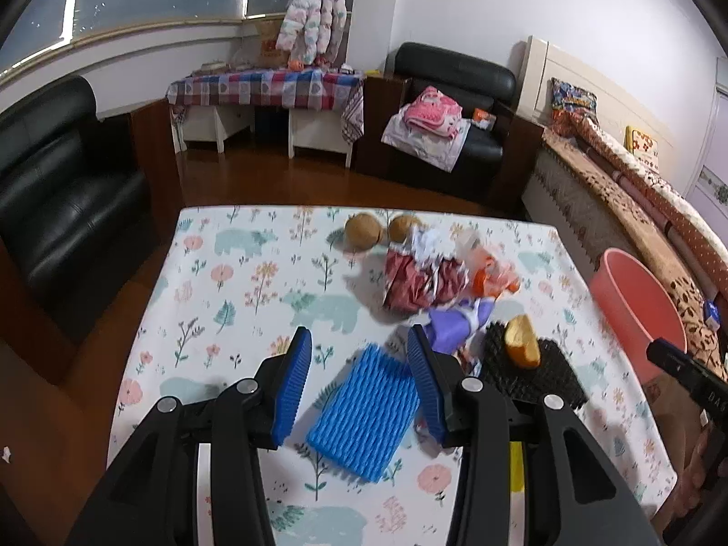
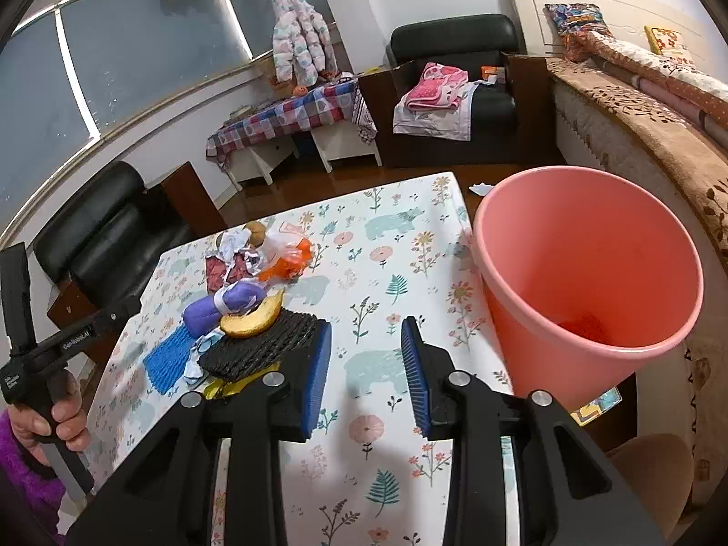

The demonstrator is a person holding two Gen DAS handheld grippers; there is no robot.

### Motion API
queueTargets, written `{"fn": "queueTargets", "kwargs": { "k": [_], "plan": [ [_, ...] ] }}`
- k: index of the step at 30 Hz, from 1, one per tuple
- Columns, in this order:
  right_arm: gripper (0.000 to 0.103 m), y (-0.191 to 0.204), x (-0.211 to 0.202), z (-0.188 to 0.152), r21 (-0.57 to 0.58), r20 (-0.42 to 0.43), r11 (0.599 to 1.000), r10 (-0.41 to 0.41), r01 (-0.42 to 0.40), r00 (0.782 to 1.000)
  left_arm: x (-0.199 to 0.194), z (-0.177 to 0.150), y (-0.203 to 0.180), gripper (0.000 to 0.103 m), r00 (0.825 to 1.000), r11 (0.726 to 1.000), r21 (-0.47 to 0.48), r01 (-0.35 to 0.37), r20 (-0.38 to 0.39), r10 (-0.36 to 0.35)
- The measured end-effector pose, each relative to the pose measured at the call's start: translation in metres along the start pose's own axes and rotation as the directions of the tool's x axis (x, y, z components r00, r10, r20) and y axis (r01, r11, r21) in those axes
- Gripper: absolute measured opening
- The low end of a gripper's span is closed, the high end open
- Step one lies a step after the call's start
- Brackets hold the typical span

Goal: Collect trash
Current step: 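Move both open tools back over the remaining trash on the table, then grasp the purple glove with the left tool while the right tool grasps the black mesh sleeve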

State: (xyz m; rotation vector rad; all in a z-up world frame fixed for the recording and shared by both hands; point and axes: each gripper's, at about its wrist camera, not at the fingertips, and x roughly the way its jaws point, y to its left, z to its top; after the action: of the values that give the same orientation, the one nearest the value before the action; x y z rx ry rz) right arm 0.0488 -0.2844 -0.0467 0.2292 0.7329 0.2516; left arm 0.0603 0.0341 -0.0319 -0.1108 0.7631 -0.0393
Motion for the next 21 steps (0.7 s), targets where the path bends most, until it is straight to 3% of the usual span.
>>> {"fn": "queueTargets", "kwargs": {
  "k": [11, 21],
  "plan": [
    [0.032, 0.018, 0.01, -0.003, -0.039, -0.038, 0.999, 0.036, -0.038, 0.999, 0.021, -0.001, -0.029, 0.043, 0.994, 0.992, 0.065, 0.108, -0.034, -0.106],
    [0.032, 0.043, 0.018, -0.004, -0.098, -0.079, 0.99, 0.089, -0.097, 0.993, 0.061, -0.001, -0.042, 0.043, 0.987, 0.987, 0.082, 0.136, -0.092, -0.128]
  ]
}}
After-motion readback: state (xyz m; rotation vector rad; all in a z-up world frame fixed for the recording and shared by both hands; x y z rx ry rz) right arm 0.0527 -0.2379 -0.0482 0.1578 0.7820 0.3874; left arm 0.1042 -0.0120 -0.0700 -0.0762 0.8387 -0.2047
